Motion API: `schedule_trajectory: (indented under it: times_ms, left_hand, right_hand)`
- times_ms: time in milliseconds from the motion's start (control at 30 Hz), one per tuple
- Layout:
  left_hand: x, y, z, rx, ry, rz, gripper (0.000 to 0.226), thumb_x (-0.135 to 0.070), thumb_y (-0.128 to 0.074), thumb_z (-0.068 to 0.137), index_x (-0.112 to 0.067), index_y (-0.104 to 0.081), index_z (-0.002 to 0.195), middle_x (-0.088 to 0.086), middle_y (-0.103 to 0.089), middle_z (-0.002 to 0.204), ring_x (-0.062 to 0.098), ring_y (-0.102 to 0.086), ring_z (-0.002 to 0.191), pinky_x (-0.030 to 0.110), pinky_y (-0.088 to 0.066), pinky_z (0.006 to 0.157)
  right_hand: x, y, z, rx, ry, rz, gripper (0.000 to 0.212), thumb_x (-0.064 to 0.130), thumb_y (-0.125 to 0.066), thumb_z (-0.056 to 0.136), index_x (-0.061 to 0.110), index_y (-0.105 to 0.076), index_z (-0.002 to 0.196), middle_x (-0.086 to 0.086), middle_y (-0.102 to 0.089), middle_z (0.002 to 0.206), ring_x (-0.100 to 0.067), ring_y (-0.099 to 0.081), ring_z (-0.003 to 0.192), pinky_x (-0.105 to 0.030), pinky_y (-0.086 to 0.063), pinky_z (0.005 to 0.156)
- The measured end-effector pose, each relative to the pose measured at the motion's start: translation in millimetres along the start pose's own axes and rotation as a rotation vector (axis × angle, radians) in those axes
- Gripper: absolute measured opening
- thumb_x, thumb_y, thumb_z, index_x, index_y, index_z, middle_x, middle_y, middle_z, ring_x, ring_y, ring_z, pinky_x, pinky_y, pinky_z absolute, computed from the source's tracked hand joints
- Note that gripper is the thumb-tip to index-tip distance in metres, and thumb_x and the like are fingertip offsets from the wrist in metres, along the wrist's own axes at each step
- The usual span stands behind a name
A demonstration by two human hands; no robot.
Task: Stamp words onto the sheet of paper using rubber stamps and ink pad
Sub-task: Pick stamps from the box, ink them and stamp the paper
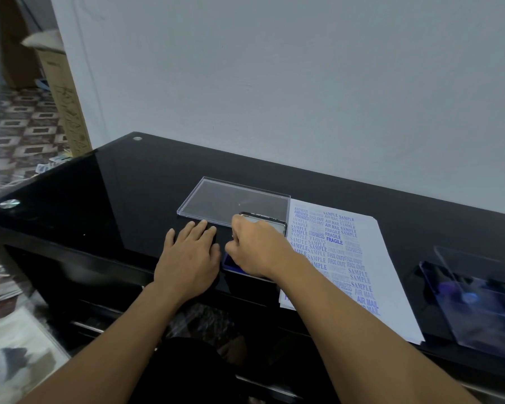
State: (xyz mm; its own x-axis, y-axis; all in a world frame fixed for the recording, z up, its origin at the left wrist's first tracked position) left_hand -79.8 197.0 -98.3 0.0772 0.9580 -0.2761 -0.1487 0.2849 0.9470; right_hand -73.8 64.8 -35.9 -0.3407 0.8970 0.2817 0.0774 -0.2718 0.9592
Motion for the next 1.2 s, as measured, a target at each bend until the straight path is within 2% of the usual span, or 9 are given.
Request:
schedule_trajectory:
  times_ms: [233,467,800,1067,1200]
  left_hand:
    - [0.0,0.6,1.5,0.021,-0.008,-0.003,0.049,-0.035,-0.026,0.104,-0.022,-0.032,0.151,-0.002,-0.021,0.163,0.017,-0.013,0.151,0.049,-0.01,0.12]
    - [-0.6,1.9,1.9,0.029,-0.013,-0.015,0.049,-0.035,-0.026,0.104,-0.022,-0.032,0.151,-0.002,-0.022,0.162,0.017,-0.012,0.151,0.05,-0.01,0.121]
    - [-2.6,5.2,0.7,0.045,-0.019,-0.011,0.048,-0.034,-0.027,0.105,-0.02,-0.031,0.151,-0.002,-0.022,0.162,0.018,-0.012,0.15,0.051,-0.009,0.12]
    - [-1.6,4.8,0.7,0.058,-0.009,-0.038,0.048,-0.034,-0.028,0.105,-0.02,-0.031,0.151,-0.002,-0.021,0.162,0.018,-0.01,0.151,0.053,-0.008,0.121]
    - [-2.7,6.5,0.1,0.063,-0.008,-0.05,0.047,-0.032,-0.028,0.105,-0.02,-0.032,0.15,-0.002,-0.022,0.162,0.018,-0.01,0.151,0.055,-0.006,0.121]
  right_hand:
    - [-2.7,-0.3,-3.1,0.005,-0.009,0.01,0.014,0.028,-0.046,0.095,0.015,-0.044,0.101,-0.013,-0.059,0.096,-0.033,-0.054,0.085,-0.038,-0.045,0.068]
    - [1.7,0.8,2.3,0.019,0.001,-0.023,0.013,0.029,-0.047,0.095,0.017,-0.043,0.098,-0.006,-0.048,0.088,-0.033,-0.052,0.087,-0.037,-0.042,0.071]
    - [-4.0,-2.1,-0.5,0.012,0.011,0.0,0.012,0.028,-0.046,0.095,0.016,-0.043,0.098,-0.014,-0.06,0.093,-0.033,-0.053,0.084,-0.037,-0.043,0.066]
    - [2.0,2.4,1.9,0.033,-0.004,-0.017,0.013,0.029,-0.047,0.096,0.017,-0.044,0.1,-0.006,-0.049,0.091,-0.03,-0.049,0.085,-0.038,-0.044,0.072]
    - [1.1,2.3,-1.0,0.03,-0.018,-0.006,0.014,0.029,-0.047,0.096,0.016,-0.044,0.101,-0.009,-0.054,0.094,-0.031,-0.053,0.085,-0.039,-0.046,0.071]
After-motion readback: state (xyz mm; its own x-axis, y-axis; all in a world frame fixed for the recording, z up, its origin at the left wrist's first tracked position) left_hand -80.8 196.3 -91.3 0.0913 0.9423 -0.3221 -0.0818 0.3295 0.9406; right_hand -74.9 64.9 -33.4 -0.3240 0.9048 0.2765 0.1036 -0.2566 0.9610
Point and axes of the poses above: each hand's wrist, its own z-axis towards the middle knuckle, its own y-axis out of the back of the hand, x = y × z, the point moved 4 cm from there along z, towards the middle knuckle
